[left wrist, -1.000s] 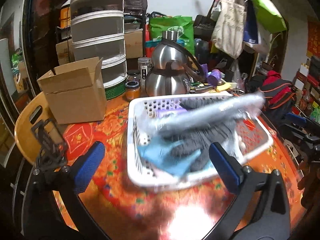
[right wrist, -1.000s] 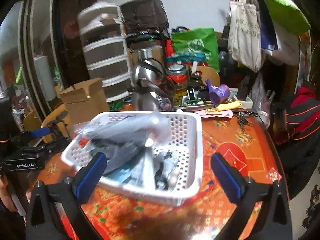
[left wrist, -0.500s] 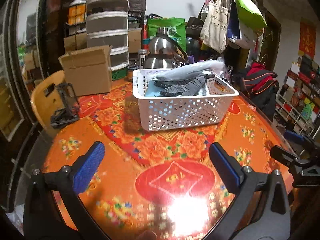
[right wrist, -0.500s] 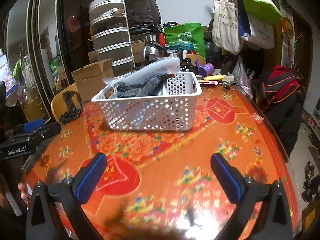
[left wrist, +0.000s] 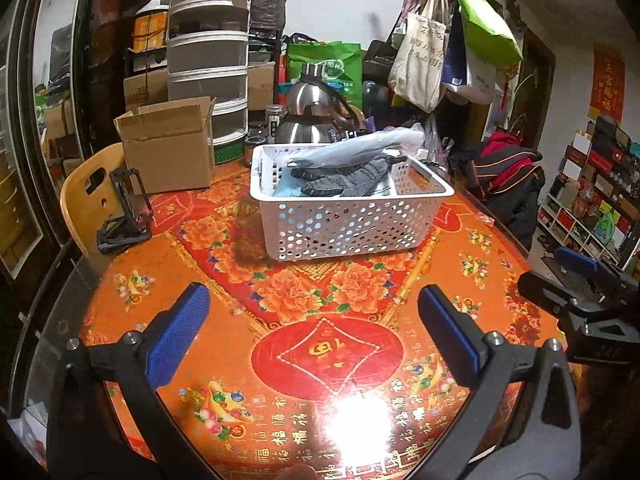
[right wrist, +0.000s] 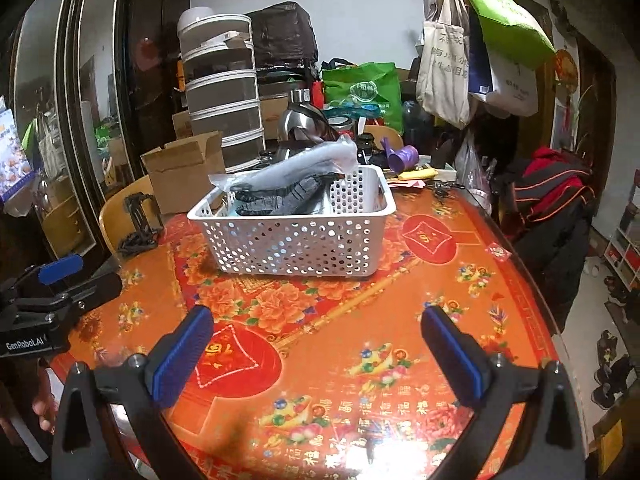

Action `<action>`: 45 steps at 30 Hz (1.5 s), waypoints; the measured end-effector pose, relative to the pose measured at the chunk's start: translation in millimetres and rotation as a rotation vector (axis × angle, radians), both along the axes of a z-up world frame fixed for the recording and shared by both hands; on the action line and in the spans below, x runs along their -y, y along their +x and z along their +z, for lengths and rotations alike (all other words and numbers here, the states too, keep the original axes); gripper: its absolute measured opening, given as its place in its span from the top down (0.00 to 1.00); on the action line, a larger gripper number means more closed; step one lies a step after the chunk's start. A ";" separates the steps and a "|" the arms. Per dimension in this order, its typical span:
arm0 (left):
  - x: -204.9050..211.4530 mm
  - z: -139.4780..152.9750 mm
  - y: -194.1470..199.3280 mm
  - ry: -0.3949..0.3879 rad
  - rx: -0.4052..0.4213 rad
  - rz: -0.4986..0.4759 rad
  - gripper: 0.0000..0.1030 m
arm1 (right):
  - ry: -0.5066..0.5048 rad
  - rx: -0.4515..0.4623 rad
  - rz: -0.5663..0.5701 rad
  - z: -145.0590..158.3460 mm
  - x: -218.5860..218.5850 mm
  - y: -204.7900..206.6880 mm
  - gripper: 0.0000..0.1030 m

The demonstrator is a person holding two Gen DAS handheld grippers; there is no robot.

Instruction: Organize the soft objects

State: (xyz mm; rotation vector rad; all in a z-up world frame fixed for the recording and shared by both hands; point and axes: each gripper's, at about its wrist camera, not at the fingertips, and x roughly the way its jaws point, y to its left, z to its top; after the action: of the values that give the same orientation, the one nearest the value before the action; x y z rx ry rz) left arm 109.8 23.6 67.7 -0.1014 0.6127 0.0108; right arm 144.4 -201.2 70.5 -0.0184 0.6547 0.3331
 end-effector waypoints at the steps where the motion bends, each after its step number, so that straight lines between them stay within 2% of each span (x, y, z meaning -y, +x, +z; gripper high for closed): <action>1: -1.3 -0.4 3.7 0.000 -0.006 0.004 0.00 | -0.003 -0.005 0.000 -1.6 -0.4 1.3 0.00; 9: -6.7 -7.3 14.6 0.011 -0.026 0.018 0.00 | -0.004 -0.016 0.000 -6.6 0.6 3.8 0.00; 45: -4.7 -14.5 11.3 0.023 -0.036 0.014 0.00 | -0.012 -0.005 0.007 -4.9 1.5 -3.4 0.00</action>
State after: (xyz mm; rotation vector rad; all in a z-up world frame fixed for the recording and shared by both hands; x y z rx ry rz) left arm 121.1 28.3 53.2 -0.0833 0.6475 0.0337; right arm 141.0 -202.7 65.7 -0.0317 0.6618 0.3357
